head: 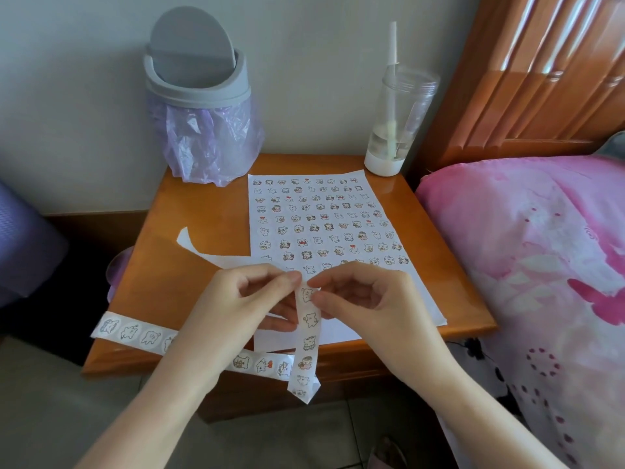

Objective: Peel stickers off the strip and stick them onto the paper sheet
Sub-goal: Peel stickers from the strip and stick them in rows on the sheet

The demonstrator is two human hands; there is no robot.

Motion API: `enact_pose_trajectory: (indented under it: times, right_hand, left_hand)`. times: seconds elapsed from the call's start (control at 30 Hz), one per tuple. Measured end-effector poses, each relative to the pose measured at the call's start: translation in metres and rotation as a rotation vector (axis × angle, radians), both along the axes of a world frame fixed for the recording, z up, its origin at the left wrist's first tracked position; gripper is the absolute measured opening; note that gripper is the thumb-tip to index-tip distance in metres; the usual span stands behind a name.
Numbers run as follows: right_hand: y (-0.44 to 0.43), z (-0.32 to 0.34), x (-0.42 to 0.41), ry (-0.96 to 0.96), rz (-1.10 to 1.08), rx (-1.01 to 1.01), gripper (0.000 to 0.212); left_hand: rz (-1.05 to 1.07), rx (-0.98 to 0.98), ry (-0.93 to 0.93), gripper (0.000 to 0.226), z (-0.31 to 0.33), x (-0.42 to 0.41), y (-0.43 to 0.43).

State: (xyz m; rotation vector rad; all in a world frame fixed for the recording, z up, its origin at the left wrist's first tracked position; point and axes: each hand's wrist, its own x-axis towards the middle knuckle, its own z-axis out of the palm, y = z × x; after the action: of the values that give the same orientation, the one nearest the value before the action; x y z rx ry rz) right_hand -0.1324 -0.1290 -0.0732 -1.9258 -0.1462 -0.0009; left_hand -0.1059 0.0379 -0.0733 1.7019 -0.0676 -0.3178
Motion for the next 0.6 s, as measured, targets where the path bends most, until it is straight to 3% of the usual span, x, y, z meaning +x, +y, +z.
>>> enact_pose_trajectory:
  times: [0.37,0.6]
  right_hand:
    - [0.0013,-0.0007,0.0007,-0.032,-0.023,-0.044,0.009]
    - [0.0004,-0.0031,0.0048,-0.061,-0.069,-0.076,0.018]
  left_hand:
    - [0.020,-0.002,-0.065,0.013,-0.0025,-0.0008,-0.0029]
    - [0.024,0.032,-0.088,0.016,-0.0017,-0.0025,-0.0058]
